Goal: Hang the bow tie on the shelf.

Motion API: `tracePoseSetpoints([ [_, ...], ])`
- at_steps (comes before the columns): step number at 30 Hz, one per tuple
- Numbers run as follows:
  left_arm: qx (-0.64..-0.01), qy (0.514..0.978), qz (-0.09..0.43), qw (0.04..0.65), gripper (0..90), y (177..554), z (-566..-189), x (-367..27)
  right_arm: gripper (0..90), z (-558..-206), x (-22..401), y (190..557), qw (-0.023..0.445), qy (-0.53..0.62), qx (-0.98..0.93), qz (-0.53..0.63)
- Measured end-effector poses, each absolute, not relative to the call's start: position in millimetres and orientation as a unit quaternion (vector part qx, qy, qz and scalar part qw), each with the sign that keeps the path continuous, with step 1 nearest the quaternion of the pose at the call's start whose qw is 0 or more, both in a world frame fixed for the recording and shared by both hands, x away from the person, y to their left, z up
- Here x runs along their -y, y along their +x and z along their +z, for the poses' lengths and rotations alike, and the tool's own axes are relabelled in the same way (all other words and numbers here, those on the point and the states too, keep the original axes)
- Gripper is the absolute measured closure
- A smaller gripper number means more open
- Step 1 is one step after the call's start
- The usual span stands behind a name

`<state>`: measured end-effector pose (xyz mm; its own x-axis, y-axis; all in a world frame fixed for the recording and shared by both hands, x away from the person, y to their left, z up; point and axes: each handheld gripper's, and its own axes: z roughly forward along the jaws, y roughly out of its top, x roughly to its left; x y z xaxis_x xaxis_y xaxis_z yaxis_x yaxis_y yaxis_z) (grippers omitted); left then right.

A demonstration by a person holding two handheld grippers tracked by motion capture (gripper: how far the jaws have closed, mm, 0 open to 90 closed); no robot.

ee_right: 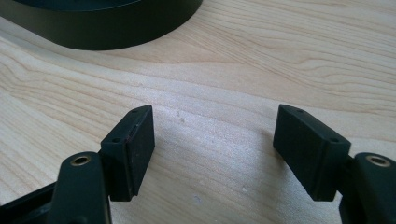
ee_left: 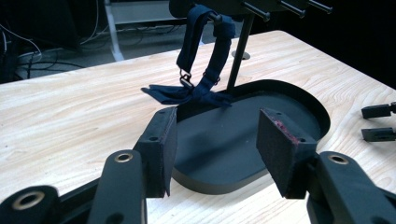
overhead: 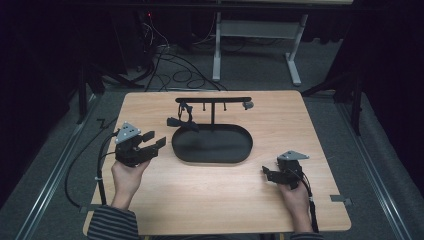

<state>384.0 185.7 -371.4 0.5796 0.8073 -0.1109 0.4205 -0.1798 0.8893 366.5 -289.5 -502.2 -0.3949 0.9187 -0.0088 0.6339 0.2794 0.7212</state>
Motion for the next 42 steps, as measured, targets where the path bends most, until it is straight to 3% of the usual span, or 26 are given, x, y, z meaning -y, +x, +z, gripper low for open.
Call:
tracePoseSetpoints([
  [42, -0.454, 0.735, 0.169, 0.475, 48.0, 364.6, -410.5, -201.2, 30.7, -502.2, 289.3, 366.4, 0.219, 0.505, -0.769, 0.325],
])
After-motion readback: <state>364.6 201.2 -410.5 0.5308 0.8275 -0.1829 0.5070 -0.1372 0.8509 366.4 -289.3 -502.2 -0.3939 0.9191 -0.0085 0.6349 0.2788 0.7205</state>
